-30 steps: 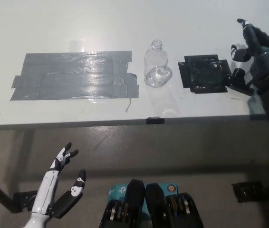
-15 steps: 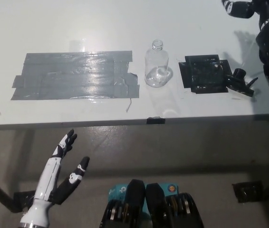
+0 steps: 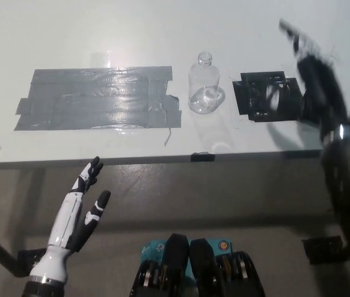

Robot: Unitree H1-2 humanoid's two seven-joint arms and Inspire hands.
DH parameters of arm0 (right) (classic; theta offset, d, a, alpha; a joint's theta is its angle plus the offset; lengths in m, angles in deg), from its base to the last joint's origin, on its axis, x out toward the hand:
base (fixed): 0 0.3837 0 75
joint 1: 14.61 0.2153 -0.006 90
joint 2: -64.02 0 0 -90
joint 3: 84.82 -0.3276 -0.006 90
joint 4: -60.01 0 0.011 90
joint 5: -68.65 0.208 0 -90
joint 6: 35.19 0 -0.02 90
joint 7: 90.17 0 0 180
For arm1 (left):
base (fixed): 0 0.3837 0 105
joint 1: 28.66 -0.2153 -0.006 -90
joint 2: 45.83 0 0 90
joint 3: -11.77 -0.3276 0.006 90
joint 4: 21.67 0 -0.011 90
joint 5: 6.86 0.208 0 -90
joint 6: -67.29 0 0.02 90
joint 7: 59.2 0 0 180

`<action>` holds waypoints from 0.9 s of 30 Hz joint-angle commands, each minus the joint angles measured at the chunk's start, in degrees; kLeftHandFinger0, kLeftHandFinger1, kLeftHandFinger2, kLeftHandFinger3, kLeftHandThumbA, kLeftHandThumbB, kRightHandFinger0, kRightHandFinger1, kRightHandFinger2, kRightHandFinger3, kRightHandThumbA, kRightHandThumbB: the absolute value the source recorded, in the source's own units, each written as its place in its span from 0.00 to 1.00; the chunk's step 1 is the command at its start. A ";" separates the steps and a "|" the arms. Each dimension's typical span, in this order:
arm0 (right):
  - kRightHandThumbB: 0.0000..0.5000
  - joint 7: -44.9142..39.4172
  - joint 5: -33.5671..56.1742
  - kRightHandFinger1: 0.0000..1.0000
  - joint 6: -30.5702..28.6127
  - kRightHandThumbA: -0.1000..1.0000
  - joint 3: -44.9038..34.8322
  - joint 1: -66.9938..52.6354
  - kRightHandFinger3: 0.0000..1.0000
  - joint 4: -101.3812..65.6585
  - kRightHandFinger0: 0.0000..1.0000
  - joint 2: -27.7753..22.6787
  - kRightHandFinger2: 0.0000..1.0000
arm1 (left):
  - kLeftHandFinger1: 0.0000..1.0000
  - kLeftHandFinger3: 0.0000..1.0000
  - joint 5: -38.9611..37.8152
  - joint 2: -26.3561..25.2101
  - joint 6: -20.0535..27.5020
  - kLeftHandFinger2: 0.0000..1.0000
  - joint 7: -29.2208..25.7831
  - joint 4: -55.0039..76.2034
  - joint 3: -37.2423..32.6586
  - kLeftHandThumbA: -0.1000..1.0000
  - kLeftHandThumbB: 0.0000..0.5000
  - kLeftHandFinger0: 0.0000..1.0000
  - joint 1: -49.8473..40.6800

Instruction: The robot grabs the black lid of the spray bottle on the desk and places it on the black area of the desk

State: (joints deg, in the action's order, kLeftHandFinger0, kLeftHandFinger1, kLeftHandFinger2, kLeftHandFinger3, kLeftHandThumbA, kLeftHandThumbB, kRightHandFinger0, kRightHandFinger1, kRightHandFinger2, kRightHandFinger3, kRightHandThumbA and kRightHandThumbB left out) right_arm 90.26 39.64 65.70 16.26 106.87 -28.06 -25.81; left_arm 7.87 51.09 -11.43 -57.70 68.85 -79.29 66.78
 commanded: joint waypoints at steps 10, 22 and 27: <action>0.19 0.45 6.55 1.00 -11.00 0.61 -1.20 -22.26 1.00 -9.77 1.00 1.94 1.00 | 1.00 1.00 -0.05 0.25 1.00 1.00 -1.09 0.40 -0.12 0.94 0.11 1.00 0.10; 0.26 -1.05 6.52 1.00 -11.95 0.64 0.57 -24.56 1.00 -5.78 1.00 2.64 1.00 | 1.00 1.00 0.74 0.05 1.15 1.00 -0.72 1.84 -0.32 0.92 0.08 1.00 -3.60; 0.25 -1.17 6.29 1.00 -12.16 0.62 0.74 -25.19 1.00 -5.31 1.00 2.67 1.00 | 1.00 1.00 0.83 0.09 1.41 1.00 -0.79 1.76 -0.38 0.90 0.09 1.00 -4.01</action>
State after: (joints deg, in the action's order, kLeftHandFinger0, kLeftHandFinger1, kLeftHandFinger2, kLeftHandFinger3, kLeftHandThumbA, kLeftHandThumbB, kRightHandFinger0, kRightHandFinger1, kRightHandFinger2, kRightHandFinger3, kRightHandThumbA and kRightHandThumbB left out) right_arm 89.39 45.35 56.59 16.71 81.64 -33.13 -23.31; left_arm 8.18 51.71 -11.30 -57.76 68.46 -79.37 62.81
